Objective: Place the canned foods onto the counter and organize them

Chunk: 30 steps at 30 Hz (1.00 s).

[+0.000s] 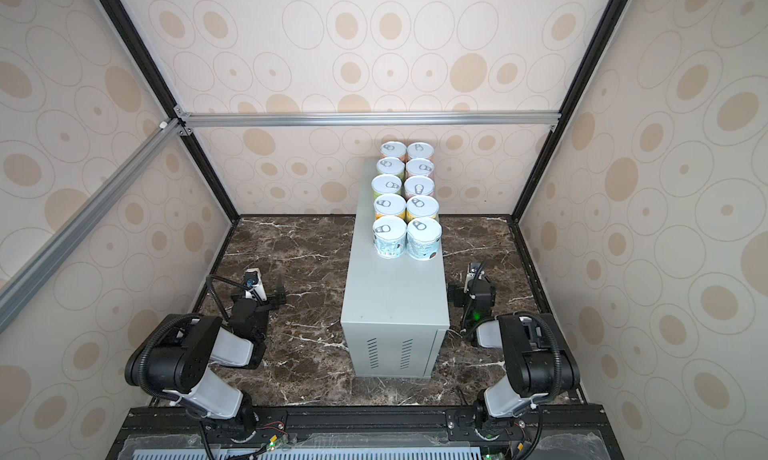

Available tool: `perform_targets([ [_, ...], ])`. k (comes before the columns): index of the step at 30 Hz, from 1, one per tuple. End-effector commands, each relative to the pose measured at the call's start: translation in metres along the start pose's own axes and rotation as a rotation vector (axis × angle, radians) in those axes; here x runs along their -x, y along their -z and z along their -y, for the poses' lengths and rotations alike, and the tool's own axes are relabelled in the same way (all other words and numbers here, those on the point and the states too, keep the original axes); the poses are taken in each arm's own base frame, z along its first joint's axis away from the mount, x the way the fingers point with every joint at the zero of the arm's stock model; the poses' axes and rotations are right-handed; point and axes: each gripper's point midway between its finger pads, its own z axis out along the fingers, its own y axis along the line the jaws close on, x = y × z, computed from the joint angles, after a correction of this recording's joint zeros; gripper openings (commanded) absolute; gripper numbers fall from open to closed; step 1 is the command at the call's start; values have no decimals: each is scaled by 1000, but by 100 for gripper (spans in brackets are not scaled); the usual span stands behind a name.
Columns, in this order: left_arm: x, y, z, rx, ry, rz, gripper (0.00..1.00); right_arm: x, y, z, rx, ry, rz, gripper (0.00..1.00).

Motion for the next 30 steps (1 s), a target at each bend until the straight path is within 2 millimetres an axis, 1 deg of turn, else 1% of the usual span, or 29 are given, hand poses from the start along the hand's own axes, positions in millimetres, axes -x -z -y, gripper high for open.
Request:
perform_targets([
  [1,12,-1,0,-5,-3,38,99,13,0,-2,5,-3,31,100],
  [30,12,-3,2,-10,-3,32,99,14,0,-2,5,-4,33,100],
])
